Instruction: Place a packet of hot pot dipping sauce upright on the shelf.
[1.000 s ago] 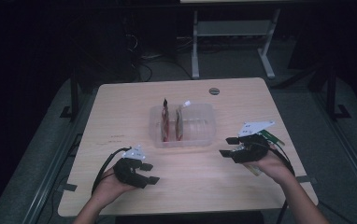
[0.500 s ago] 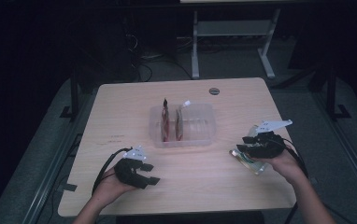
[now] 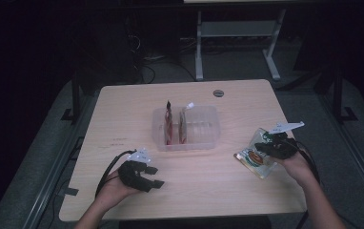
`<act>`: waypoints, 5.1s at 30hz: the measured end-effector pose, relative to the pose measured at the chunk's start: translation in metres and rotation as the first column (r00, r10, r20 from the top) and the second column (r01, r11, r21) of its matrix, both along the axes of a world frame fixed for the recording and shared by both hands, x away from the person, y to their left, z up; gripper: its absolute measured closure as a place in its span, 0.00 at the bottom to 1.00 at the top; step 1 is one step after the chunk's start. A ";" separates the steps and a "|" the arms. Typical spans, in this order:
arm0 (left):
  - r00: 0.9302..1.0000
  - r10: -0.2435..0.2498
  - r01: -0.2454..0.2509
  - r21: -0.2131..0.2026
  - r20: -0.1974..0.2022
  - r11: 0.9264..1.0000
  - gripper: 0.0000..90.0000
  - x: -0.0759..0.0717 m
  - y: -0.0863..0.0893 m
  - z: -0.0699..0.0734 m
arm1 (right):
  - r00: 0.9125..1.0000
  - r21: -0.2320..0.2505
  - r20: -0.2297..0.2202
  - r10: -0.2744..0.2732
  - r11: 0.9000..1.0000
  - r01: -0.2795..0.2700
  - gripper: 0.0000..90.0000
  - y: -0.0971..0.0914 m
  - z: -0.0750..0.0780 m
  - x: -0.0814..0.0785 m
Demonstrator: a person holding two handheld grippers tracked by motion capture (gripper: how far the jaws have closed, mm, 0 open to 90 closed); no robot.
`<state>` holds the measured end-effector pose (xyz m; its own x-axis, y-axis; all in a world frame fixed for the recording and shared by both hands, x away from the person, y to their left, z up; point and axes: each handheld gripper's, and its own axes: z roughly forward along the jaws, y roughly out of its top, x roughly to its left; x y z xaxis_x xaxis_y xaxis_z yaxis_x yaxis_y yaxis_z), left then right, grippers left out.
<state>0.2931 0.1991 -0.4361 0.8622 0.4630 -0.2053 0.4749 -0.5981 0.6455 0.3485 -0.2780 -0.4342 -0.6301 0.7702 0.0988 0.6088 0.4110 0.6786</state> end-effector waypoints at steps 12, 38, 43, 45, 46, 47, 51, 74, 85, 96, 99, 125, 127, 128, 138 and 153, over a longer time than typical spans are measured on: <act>1.000 -0.009 0.009 -0.001 -0.001 1.000 0.43 0.002 -0.003 -0.001 | 0.997 -0.075 -0.074 0.009 0.997 -0.014 1.00 0.003 -0.021 0.006; 1.000 -0.015 0.015 0.009 0.000 1.000 0.43 0.003 -0.005 -0.001 | 0.972 -0.018 -0.112 0.207 0.977 -0.211 1.00 0.071 -0.026 -0.008; 1.000 -0.019 0.019 0.013 0.002 1.000 0.43 0.002 -0.006 0.000 | 0.959 -0.017 -0.104 0.265 0.963 -0.268 1.00 0.094 -0.027 -0.013; 1.000 -0.019 0.019 0.014 0.002 1.000 0.43 0.002 -0.006 0.000 | 0.954 -0.012 -0.108 0.281 0.959 -0.283 1.00 0.103 -0.027 -0.015; 1.000 -0.019 0.019 0.014 0.001 1.000 0.43 0.003 -0.006 0.000 | 0.951 -0.005 -0.111 0.289 0.956 -0.292 1.00 0.107 -0.027 -0.016; 1.000 -0.018 0.018 0.014 0.001 1.000 0.43 0.003 -0.006 0.000 | 0.948 -0.001 -0.114 0.298 0.954 -0.300 1.00 0.112 -0.027 -0.017; 1.000 -0.022 0.022 0.013 0.003 1.000 0.43 0.003 -0.007 0.000 | 0.940 0.002 -0.108 0.324 0.945 -0.326 1.00 0.129 -0.027 -0.021; 1.000 -0.030 0.030 0.018 0.002 0.999 0.43 0.003 -0.010 0.000 | 0.860 -0.025 -0.061 0.506 0.861 -0.508 1.00 0.213 -0.028 -0.048; 0.999 -0.040 0.040 -0.007 0.026 0.999 0.39 0.003 -0.020 0.003 | 0.872 0.009 -0.035 0.489 0.872 -0.489 0.83 0.195 -0.012 -0.048; 0.996 -0.069 0.069 0.002 0.063 0.998 0.24 0.013 -0.064 0.004 | 0.933 -0.005 -0.021 0.358 0.934 -0.358 0.51 0.147 -0.004 -0.036; 0.995 -0.076 0.075 0.007 0.070 0.997 0.23 0.016 -0.071 0.002 | 0.945 0.006 -0.021 0.327 0.945 -0.327 0.46 0.135 -0.002 -0.032; 0.988 -0.115 0.103 0.117 0.100 0.988 0.50 0.009 -0.099 -0.022 | 0.967 0.042 0.001 0.254 0.966 -0.254 0.34 0.110 0.000 -0.020; 0.986 -0.113 0.098 0.121 0.122 0.988 0.58 0.009 -0.099 -0.023 | 0.968 0.042 0.004 0.250 0.967 -0.250 0.33 0.110 0.000 -0.020; 0.986 -0.113 0.098 0.121 0.122 0.988 0.60 0.009 -0.099 -0.023 | 0.968 0.042 0.004 0.250 0.967 -0.250 0.33 0.110 0.000 -0.020; 0.987 -0.120 0.108 0.117 0.105 0.987 0.94 0.012 -0.104 -0.022 | 0.969 0.054 0.002 0.246 0.968 -0.245 0.30 0.109 0.001 -0.020; 0.987 -0.147 0.148 -0.011 0.057 0.989 1.00 0.021 -0.081 -0.010 | 0.956 0.149 -0.017 0.294 0.946 -0.288 0.30 0.105 0.006 -0.020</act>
